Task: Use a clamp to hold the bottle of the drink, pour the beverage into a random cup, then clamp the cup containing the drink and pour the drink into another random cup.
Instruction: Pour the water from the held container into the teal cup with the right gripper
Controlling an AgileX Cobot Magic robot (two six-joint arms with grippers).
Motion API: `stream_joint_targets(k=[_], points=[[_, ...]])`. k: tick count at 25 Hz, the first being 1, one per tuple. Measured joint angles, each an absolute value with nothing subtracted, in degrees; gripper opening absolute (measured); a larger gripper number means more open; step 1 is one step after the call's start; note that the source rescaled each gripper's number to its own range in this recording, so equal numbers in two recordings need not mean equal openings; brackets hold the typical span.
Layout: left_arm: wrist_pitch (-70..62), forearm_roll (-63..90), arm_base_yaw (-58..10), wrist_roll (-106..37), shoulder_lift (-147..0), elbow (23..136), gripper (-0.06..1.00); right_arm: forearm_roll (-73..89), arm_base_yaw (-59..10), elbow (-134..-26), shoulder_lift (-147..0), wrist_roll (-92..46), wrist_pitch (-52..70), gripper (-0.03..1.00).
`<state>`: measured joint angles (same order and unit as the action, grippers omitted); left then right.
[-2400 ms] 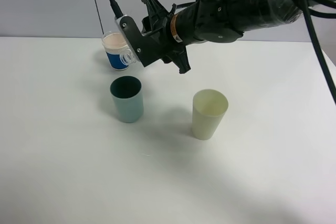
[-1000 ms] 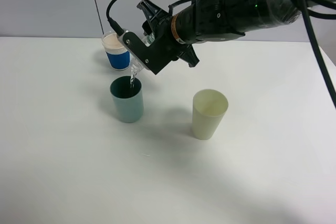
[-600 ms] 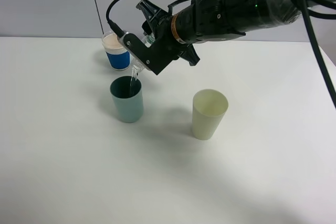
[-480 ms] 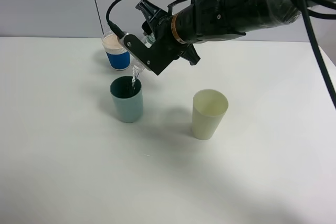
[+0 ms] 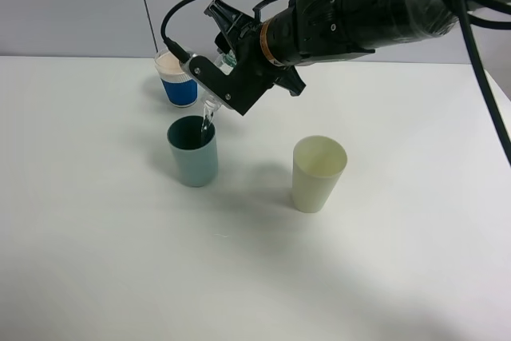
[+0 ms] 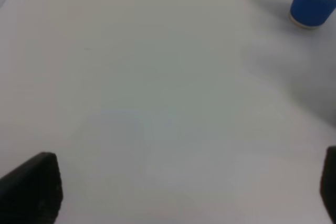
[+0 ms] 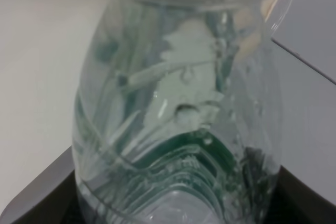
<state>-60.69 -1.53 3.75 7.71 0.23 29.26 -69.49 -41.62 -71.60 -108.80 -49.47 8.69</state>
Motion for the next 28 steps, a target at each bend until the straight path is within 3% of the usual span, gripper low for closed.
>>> stream_joint_targets(k=[28], points=[[-60.7, -1.5, 3.7, 7.7, 0.2, 29.3, 1.00, -72.1, -44.8, -75.7, -108.8, -49.5, 10.0, 0.00]])
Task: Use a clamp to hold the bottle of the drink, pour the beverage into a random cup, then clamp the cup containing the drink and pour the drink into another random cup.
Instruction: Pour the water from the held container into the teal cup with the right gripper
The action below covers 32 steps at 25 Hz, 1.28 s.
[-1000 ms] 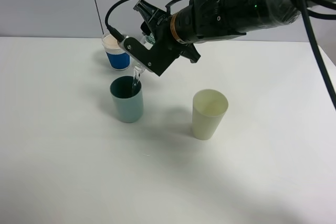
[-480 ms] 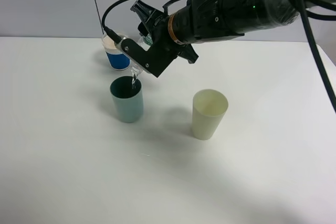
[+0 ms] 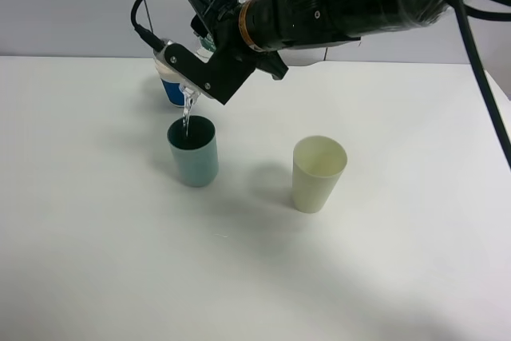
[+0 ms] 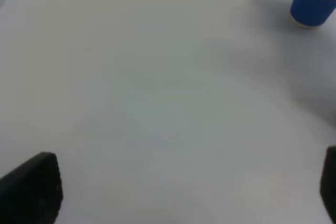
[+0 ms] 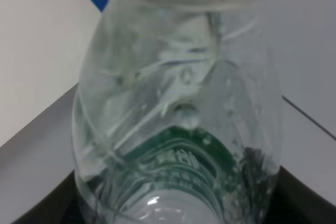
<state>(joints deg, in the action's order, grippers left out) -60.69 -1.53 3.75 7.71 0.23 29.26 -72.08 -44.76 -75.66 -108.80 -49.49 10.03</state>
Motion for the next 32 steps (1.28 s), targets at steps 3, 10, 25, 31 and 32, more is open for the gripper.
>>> stream_joint_targets(k=[3, 10, 25, 31, 32], points=[[-60.7, -1.5, 3.7, 7.7, 0.2, 29.3, 1.00, -73.1, -45.1, -75.7, -108.8, -50.3, 11.0, 0.00], [-60.7, -1.5, 3.7, 7.7, 0.2, 29.3, 1.00, -75.8, -46.0, -75.7, -108.8, -54.0, 12.7, 0.00], [-60.7, -1.5, 3.7, 7.7, 0.2, 29.3, 1.00, -88.6, -46.7, -75.7, -108.8, -53.6, 16.5, 0.00], [-60.7, -1.5, 3.7, 7.7, 0.2, 29.3, 1.00, -91.4, -46.7, -75.7, -108.8, -51.4, 15.1, 0.00], [-60.7, -1.5, 3.7, 7.7, 0.2, 29.3, 1.00, -92.1, -46.8, -75.7, -108.8, -51.3, 14.6, 0.00]])
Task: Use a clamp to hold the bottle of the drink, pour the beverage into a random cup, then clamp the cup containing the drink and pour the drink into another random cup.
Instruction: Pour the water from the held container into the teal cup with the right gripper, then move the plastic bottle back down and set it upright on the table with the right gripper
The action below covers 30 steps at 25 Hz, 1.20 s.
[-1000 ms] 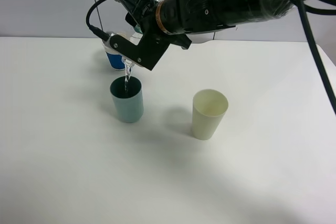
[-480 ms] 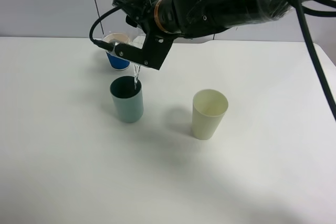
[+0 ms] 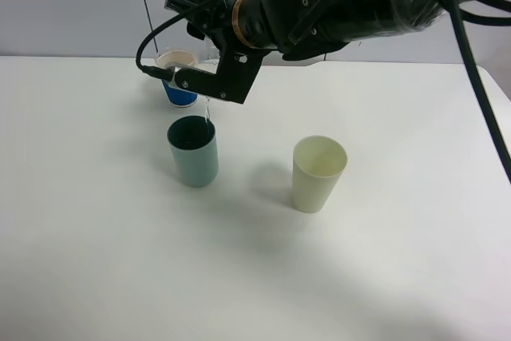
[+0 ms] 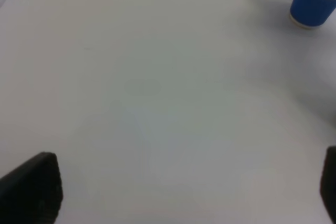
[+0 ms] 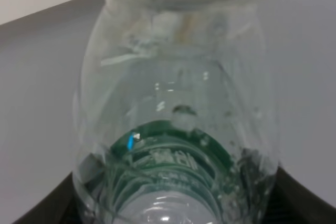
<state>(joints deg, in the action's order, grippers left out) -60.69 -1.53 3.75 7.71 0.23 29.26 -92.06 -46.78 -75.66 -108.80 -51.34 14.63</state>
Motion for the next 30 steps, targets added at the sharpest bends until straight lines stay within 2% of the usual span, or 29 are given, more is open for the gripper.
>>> stream_joint_targets(k=[7, 17, 21, 30], points=[[-60.7, -1.5, 3.7, 7.7, 0.2, 29.3, 1.00, -98.8, -47.2, -75.7, -108.8, -48.8, 10.9, 0.00], [-60.7, -1.5, 3.7, 7.7, 0.2, 29.3, 1.00, -99.2, -47.6, -75.7, -108.8, -41.6, 10.0, 0.00], [-60.7, -1.5, 3.7, 7.7, 0.2, 29.3, 1.00, -94.1, -47.6, -75.7, -108.8, -27.5, 10.0, 0.00], [-60.7, -1.5, 3.7, 7.7, 0.2, 29.3, 1.00, -85.4, -45.3, -75.7, -108.5, 18.1, 10.0, 0.00]])
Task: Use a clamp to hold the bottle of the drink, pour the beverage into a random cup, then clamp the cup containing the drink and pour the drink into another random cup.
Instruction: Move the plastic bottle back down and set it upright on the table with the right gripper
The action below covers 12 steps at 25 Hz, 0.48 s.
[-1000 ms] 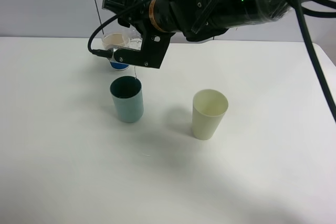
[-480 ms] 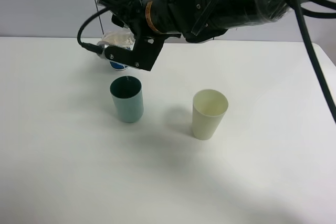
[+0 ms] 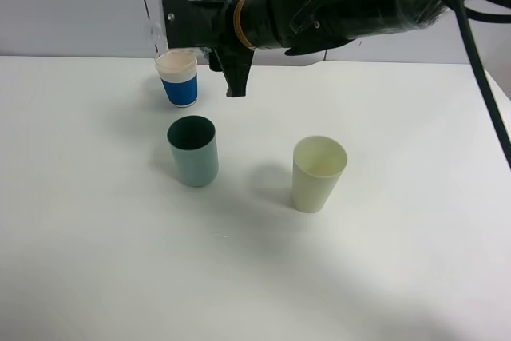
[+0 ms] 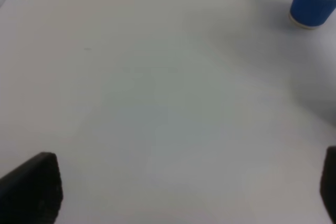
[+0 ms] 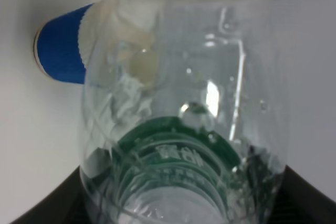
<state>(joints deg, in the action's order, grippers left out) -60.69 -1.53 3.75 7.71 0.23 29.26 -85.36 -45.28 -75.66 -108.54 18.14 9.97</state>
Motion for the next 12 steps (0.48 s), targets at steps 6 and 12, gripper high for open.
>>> stream_joint_targets(k=[6, 12], points=[[-60.7, -1.5, 3.7, 7.7, 0.2, 29.3, 1.00, -77.1, -42.6, -75.7, -105.3, 32.7, 8.5, 0.00], [-60.7, -1.5, 3.7, 7.7, 0.2, 29.3, 1.00, -52.9, -36.3, -75.7, -103.0, 35.3, 3.1, 0.00]])
